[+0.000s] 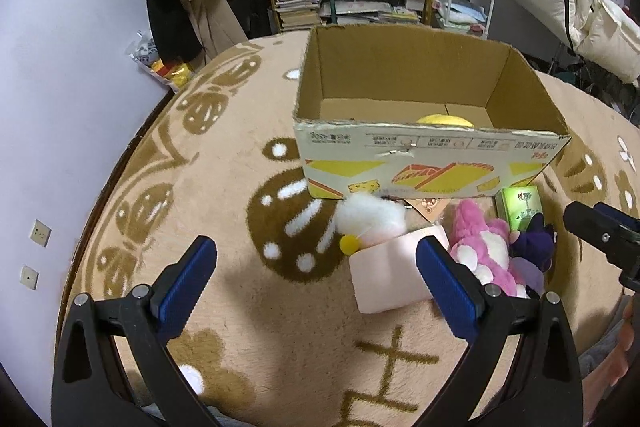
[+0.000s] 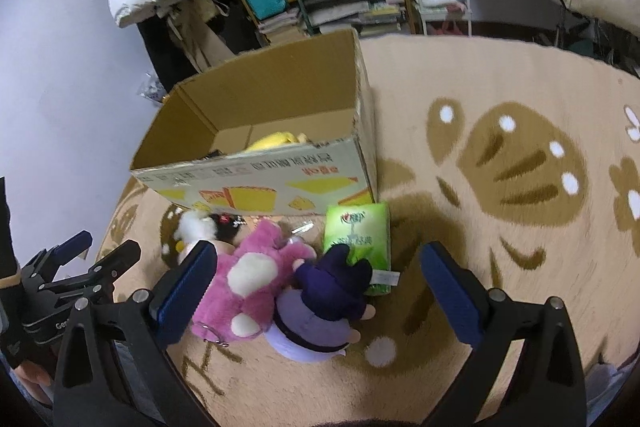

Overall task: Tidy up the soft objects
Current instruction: 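Close the left tool on the pink block while the right tool grasps the purple-hatted plush doll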

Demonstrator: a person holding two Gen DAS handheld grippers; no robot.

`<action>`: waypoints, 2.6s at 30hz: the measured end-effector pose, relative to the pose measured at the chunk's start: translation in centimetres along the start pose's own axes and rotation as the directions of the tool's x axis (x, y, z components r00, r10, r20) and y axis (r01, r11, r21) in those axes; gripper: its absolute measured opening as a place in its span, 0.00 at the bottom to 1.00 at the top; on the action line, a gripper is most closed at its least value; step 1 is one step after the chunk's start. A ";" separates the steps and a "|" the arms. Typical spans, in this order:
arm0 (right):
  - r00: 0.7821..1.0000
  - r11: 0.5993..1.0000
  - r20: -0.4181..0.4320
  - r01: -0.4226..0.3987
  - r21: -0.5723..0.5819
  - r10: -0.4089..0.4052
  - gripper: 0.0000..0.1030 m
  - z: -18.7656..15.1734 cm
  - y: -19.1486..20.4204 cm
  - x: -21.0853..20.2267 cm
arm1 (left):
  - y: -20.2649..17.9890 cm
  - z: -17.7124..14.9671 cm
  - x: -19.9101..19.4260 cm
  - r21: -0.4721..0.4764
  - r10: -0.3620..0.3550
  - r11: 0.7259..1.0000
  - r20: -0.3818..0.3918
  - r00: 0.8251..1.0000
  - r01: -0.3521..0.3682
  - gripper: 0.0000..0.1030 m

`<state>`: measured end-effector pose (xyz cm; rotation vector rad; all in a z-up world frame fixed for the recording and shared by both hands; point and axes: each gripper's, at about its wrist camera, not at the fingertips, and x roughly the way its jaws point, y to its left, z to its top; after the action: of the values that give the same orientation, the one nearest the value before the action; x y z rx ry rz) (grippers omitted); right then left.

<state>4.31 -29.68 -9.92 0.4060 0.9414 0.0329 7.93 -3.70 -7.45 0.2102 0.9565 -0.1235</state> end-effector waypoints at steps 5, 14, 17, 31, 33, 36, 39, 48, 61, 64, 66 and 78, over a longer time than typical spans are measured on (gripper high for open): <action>0.998 0.999 -0.054 0.023 0.028 -0.022 1.00 0.0 -0.7 1.2 | -0.8 0.0 0.9 0.019 -0.002 1.000 -0.021 1.000 0.002 0.96; 0.989 0.998 -0.142 0.045 0.046 -0.038 0.85 -0.4 -1.3 3.3 | -2.3 -0.2 2.7 0.062 -0.003 0.998 -0.063 0.998 0.007 0.96; 0.985 0.998 -0.167 0.040 0.051 -0.031 0.82 -0.7 -1.3 3.9 | -2.6 -0.3 3.1 0.076 -0.003 0.997 -0.074 0.997 0.008 0.96; 0.970 0.997 -0.239 0.048 0.057 -0.033 0.73 -1.3 -1.1 5.9 | -2.7 -0.7 5.0 0.042 -0.054 0.997 -0.131 0.990 0.060 0.96; 0.970 0.997 -0.241 0.049 0.061 -0.033 0.73 -1.4 -0.9 6.1 | -2.6 -0.6 5.1 0.029 -0.067 0.997 -0.137 0.988 0.071 0.96; 0.969 0.997 -0.243 0.051 0.063 -0.035 0.72 -1.2 -1.0 6.2 | -2.4 -0.6 5.1 0.018 -0.077 0.997 -0.135 0.988 0.080 0.96; 0.969 0.997 -0.245 0.053 0.062 -0.036 0.72 -1.2 -1.1 6.1 | -2.1 -0.5 5.3 0.007 -0.084 0.996 -0.137 0.987 0.085 0.96; 0.969 0.996 -0.244 0.052 0.068 -0.034 0.72 -1.2 -1.3 6.3 | -0.9 0.0 5.5 -0.065 -0.118 0.992 -0.128 0.985 0.111 0.96; 0.970 0.996 -0.239 0.055 0.071 -0.037 0.68 -1.1 -1.2 6.4 | -0.6 -0.1 7.1 -0.142 -0.223 0.970 -0.193 0.956 0.198 0.96; 0.969 0.995 -0.242 0.067 0.075 -0.047 0.63 -1.2 -1.4 6.5 | -0.4 -0.4 7.6 -0.170 -0.245 0.963 -0.213 0.946 0.211 0.96; 0.969 0.994 -0.242 0.065 0.085 -0.043 0.62 -1.2 -1.6 6.5 | -0.3 -0.5 7.9 -0.188 -0.261 0.957 -0.223 0.939 0.221 0.96; 0.971 0.991 -0.226 0.104 0.087 -0.082 0.57 -1.4 -2.3 5.2 | -1.5 -1.3 8.2 -0.226 -0.366 0.922 -0.246 0.897 0.314 0.55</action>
<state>5.94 -30.32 -15.56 0.4550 1.1858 -0.0556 11.29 -4.93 -15.12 -0.1160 1.2815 -0.3364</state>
